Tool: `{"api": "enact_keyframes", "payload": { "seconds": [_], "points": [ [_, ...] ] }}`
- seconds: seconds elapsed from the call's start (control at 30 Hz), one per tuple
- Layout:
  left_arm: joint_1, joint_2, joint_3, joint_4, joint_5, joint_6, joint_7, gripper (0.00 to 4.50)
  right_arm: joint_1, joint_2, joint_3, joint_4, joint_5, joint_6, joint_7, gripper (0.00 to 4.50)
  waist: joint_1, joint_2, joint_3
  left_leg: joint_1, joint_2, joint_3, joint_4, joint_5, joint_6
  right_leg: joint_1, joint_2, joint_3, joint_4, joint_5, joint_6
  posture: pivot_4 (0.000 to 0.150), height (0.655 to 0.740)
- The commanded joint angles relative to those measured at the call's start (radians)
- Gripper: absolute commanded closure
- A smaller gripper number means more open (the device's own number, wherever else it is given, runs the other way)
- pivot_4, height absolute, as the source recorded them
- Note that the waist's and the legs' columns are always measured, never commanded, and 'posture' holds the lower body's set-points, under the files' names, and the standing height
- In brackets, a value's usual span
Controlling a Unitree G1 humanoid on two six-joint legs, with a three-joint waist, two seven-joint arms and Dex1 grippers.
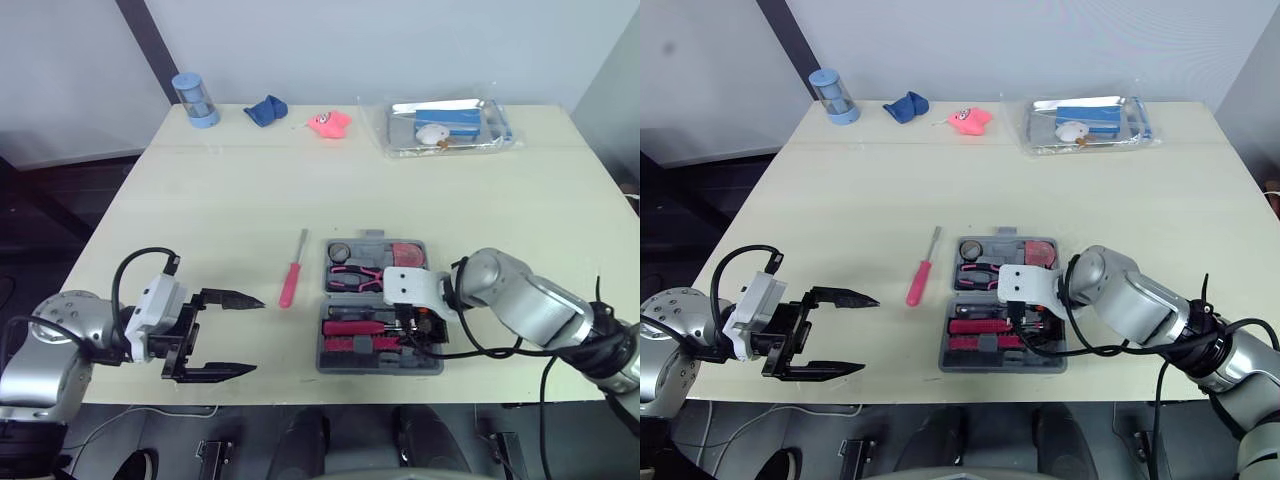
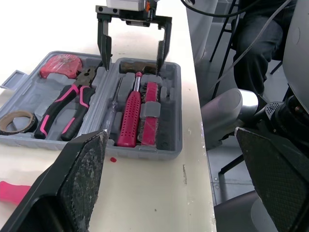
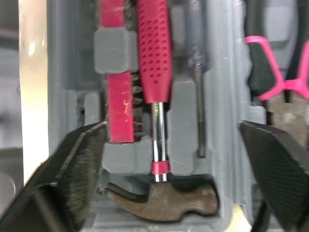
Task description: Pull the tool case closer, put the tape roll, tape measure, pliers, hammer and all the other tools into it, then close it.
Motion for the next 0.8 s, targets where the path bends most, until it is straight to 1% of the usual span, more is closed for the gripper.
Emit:
{"api": "enact_keyframes", "payload": {
  "seconds": [0.03, 0.07, 0.13, 0.17, 0.2, 0.23, 0.3, 0.33, 0.37, 0.63, 0.8],
  "points": [
    [-0.004, -0.002, 0.0, -0.016, -0.012, -0.008, -0.029, 0.0, 0.065, 0.042, -0.133, -0.023, 0.045, -0.097, -0.029, 0.48, 0.0, 0.0, 0.0, 0.0, 0.0, 0.0, 0.0, 0.0, 0.0, 0.0, 0.0, 0.0, 0.0, 0.0, 0.0, 0.15, 0.74],
    [-0.006, -0.004, -0.002, -0.015, -0.011, -0.009, -0.029, 0.0, 0.093, 0.062, -0.165, -0.014, 0.057, -0.144, -0.036, 0.64, 0.0, 0.0, 0.0, 0.0, 0.0, 0.0, 0.0, 0.0, 0.0, 0.0, 0.0, 0.0, 0.0, 0.0, 0.0, 0.15, 0.74],
    [-0.009, -0.007, -0.006, -0.013, -0.01, -0.009, -0.027, 0.0, 0.149, 0.098, -0.216, 0.006, 0.08, -0.207, -0.053, 1.19, 0.0, -0.001, -0.001, 0.0, 0.0, 0.0, 0.0, 0.0, 0.0, 0.0, 0.0, 0.0, 0.0, 0.0, 0.0, 0.15, 0.74],
    [-0.01, -0.009, -0.008, -0.014, -0.01, -0.009, -0.026, 0.0, 0.167, 0.104, -0.224, 0.013, 0.078, -0.227, -0.054, 1.67, 0.0, -0.001, -0.001, 0.0, 0.0, 0.0, 0.0, 0.0, 0.0, 0.0, 0.0, 0.0, 0.0, 0.0, 0.0, 0.15, 0.74],
    [-0.012, -0.01, -0.01, -0.014, -0.009, -0.01, -0.025, 0.0, 0.186, 0.109, -0.23, 0.027, 0.075, -0.254, -0.051, 2.03, 0.0, -0.001, -0.001, 0.0, 0.0, 0.0, 0.0, 0.0, 0.0, 0.0, 0.0, 0.0, 0.0, 0.0, 0.0, 0.15, 0.74],
    [-0.016, -0.012, -0.013, -0.012, -0.009, -0.011, -0.025, 0.0, 0.207, 0.115, -0.229, 0.047, 0.071, -0.299, -0.042, 2.62, 0.0, -0.001, -0.001, 0.0, 0.0, 0.0, 0.0, 0.0, 0.0, 0.0, 0.0, 0.0, 0.0, 0.0, 0.0, 0.15, 0.74],
    [-0.02, -0.014, -0.016, -0.01, -0.009, -0.012, -0.025, 0.0, 0.238, 0.13, -0.226, 0.084, 0.066, -0.374, -0.028, 3.51, 0.0, -0.001, -0.001, 0.0, 0.0, 0.0, 0.001, 0.0, 0.0, 0.0, 0.0, 0.0, 0.0, 0.0, 0.0, 0.15, 0.74],
    [-0.02, -0.014, -0.017, -0.01, -0.011, -0.012, -0.025, 0.0, 0.25, 0.146, -0.223, 0.109, 0.069, -0.399, -0.025, 4.19, -0.001, -0.001, -0.001, 0.0, 0.0, 0.0, 0.001, 0.0, 0.0, 0.0, 0.0, 0.0, 0.001, 0.0, 0.0, 0.15, 0.74],
    [-0.02, -0.015, -0.017, -0.011, -0.012, -0.012, -0.025, 0.0, 0.256, 0.156, -0.216, 0.134, 0.063, -0.421, -0.022, 4.46, -0.002, -0.001, -0.001, 0.0, 0.0, 0.0, 0.001, 0.0, 0.0, 0.0, 0.0, 0.0, 0.001, 0.0, 0.0, 0.15, 0.74],
    [-0.016, -0.015, -0.013, -0.015, -0.012, -0.01, -0.021, 0.0, 0.26, 0.207, -0.145, 0.332, -0.035, -0.556, 0.01, 4.46, -0.004, -0.001, -0.001, 0.0, 0.0, 0.0, 0.001, 0.0, 0.0, 0.0, 0.0, 0.0, 0.001, 0.0, 0.0, 0.15, 0.74],
    [-0.007, -0.017, -0.008, -0.023, -0.014, -0.008, -0.014, 0.0, 0.27, 0.207, -0.105, 0.411, -0.11, -0.6, 0.021, 4.46, -0.005, -0.001, -0.002, 0.001, 0.0, 0.0, 0.001, 0.0, 0.0, 0.001, 0.0, 0.0, 0.001, 0.0, 0.0, 0.15, 0.74]
  ]
}}
